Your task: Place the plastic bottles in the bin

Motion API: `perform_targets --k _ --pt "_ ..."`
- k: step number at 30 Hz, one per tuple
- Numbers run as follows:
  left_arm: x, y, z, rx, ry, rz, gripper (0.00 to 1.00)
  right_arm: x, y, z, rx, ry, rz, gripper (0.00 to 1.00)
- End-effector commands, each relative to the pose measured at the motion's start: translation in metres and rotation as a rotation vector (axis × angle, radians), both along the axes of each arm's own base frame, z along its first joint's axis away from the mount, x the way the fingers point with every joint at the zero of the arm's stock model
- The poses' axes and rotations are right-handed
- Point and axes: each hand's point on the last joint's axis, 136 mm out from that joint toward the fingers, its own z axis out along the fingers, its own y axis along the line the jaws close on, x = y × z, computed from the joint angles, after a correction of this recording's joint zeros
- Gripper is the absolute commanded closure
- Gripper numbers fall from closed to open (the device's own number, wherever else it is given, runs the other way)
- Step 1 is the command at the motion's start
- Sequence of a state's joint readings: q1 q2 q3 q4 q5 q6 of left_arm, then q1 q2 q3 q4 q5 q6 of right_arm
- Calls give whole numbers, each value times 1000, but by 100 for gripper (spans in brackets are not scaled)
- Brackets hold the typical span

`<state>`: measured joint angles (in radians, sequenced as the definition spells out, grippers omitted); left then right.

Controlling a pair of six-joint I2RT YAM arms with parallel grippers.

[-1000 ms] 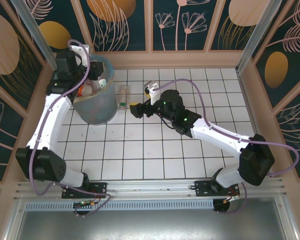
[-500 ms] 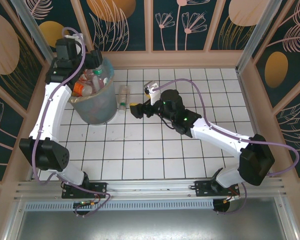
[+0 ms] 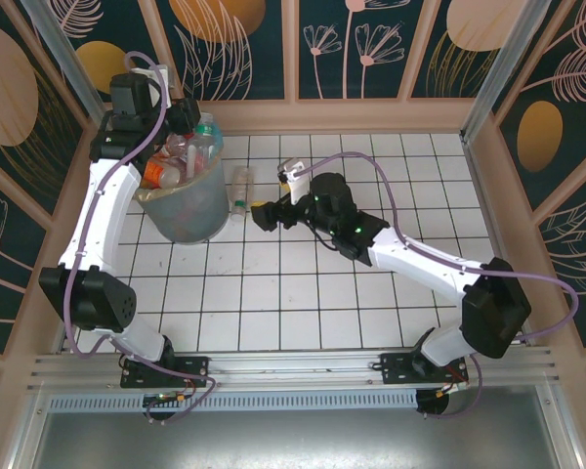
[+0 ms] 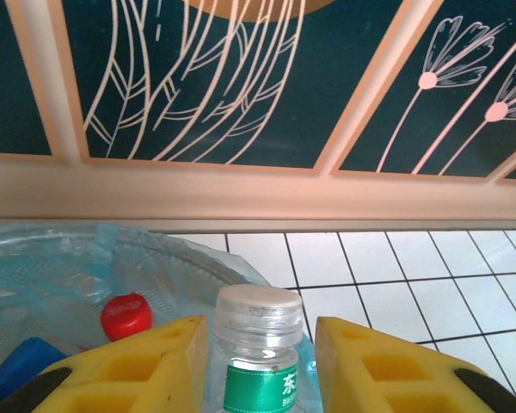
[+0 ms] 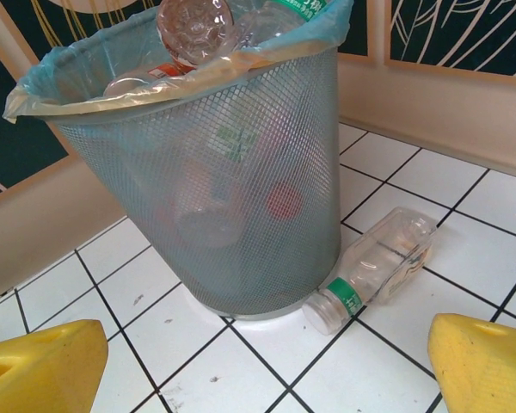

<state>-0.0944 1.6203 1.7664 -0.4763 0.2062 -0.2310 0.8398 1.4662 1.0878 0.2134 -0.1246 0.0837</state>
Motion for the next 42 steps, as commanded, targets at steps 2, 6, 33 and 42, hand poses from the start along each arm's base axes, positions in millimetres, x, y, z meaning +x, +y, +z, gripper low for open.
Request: perform_targets --k 2,6,33,42 --pt "2 -7 -5 -27 22 -32 63 0 9 13 19 -11 26 4" --pt "9 -11 -27 -31 100 -49 75 1 13 8 14 2 33 4" --pt "0 10 -16 23 74 57 70 49 25 -48 -144 209 -162 5" --pt "-64 13 71 -23 -278 43 50 97 45 -92 -240 368 -351 4"
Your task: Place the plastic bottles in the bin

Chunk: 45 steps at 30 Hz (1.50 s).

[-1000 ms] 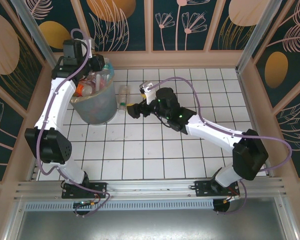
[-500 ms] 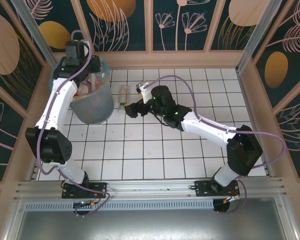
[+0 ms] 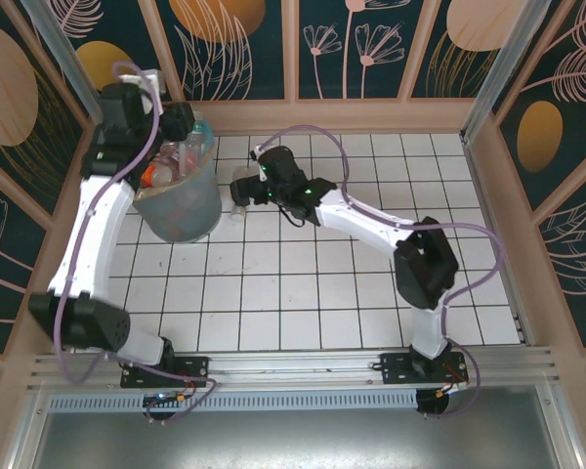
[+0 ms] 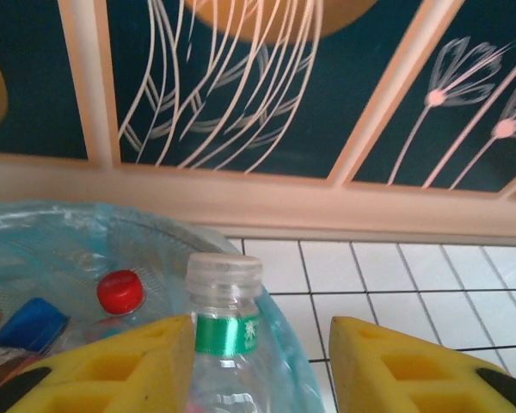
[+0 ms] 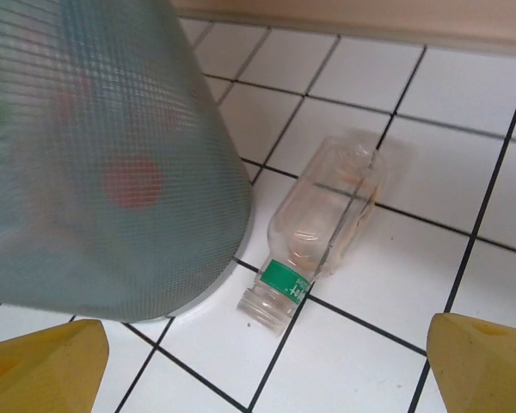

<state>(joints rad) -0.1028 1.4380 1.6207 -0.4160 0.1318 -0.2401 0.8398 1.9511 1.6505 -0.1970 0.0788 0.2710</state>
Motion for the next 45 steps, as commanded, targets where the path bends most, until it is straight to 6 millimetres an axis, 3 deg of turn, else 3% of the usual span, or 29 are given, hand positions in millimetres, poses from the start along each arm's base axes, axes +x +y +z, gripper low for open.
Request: perform_targets --k 1,6,11,18,21,27,41,45 --pt "-34 -1 47 -20 -225 -36 48 11 1 -25 -58 86 -93 4" --pt "-86 -3 42 50 -401 -89 35 33 21 -51 -72 115 -121 2" --pt "-110 6 33 126 -478 -56 31 49 37 -85 -90 150 -128 1" --pt "-120 9 42 135 -527 -40 30 65 45 -130 -115 207 -146 3" --pt "-119 9 41 136 -524 -43 30 68 34 -148 -129 247 -174 7" --pt "-116 7 41 130 -517 -55 29 66 13 -162 -154 285 -189 14" --pt "-111 2 40 104 -496 -76 29 58 4 -161 -178 262 -124 48" --pt "-105 0 38 65 -460 -86 29 44 9 -149 -100 272 -54 84"
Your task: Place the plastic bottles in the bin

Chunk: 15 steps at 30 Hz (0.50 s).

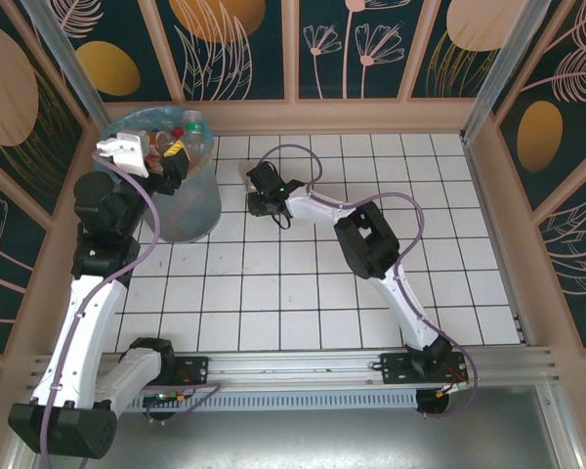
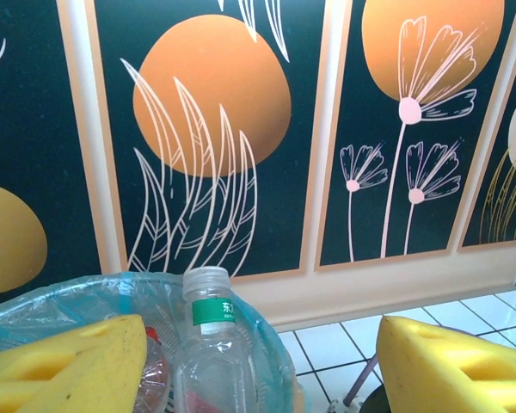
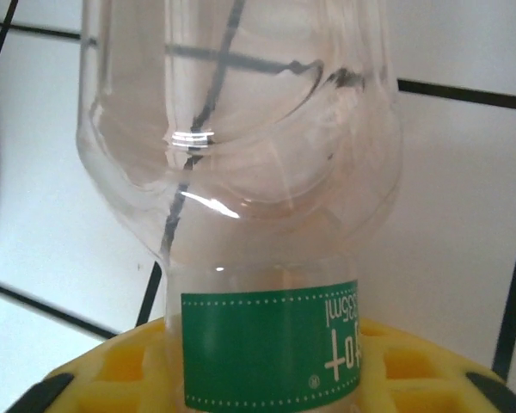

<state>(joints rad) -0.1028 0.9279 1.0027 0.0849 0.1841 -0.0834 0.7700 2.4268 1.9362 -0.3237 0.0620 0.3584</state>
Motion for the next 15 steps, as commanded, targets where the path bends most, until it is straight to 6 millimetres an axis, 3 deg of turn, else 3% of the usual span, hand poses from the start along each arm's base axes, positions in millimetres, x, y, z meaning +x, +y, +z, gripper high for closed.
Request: perform_targets --k 1,7,15 --pt "1 -4 18 -48 -13 -37 29 -16 5 30 101 9 57 87" --pt "12 -21 22 -136 69 -138 30 -37 -11 60 198 -39 77 88" --pt "9 -59 45 -281 135 -399 27 -72 -59 153 386 -290 120 90"
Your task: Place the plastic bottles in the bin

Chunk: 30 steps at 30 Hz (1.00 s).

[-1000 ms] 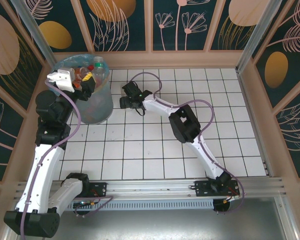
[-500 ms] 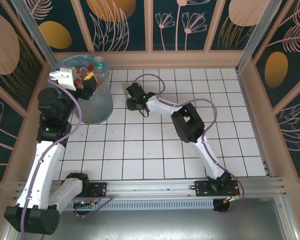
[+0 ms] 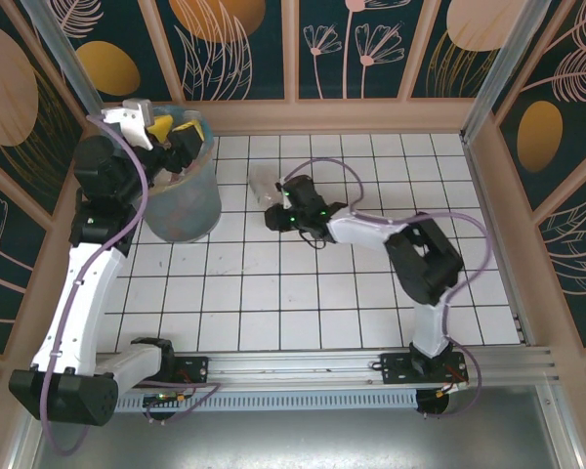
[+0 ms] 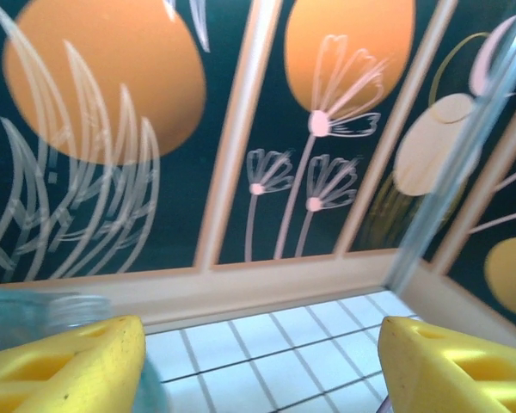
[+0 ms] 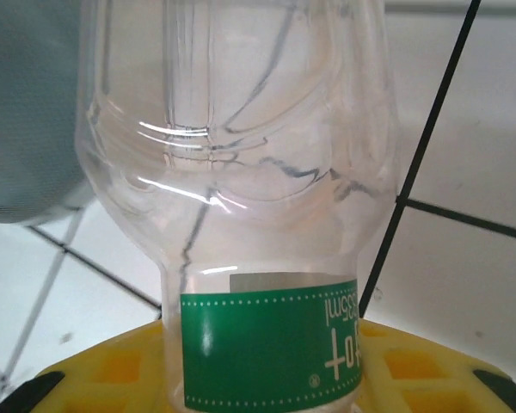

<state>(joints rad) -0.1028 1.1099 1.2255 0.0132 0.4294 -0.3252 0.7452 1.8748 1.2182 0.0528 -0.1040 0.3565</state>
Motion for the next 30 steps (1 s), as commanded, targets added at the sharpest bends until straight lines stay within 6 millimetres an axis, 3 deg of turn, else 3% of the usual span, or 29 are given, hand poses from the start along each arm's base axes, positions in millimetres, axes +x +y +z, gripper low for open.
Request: perform_targets --k 1,6,8,11,15,23,30 --pt "-14 -23 21 -103 7 -179 26 3 -8 92 190 -256 18 90" --pt "-23 -47 34 -191 20 -386 21 -28 -26 157 293 -456 82 90" --pt "-26 -52 37 -207 10 -423 14 -44 -28 182 360 -524 129 90" --pt "-35 -62 39 -193 -15 -481 1 -74 -26 216 487 -613 251 91" --pt "-55 -82 39 -176 -35 -624 1 -117 -16 252 657 -669 473 93" --pt "-99 -98 44 -110 -149 -789 2 -158 -4 282 803 -614 756 97" --pt "-131 -104 48 -64 -229 -872 7 -174 -2 295 885 -557 877 99"
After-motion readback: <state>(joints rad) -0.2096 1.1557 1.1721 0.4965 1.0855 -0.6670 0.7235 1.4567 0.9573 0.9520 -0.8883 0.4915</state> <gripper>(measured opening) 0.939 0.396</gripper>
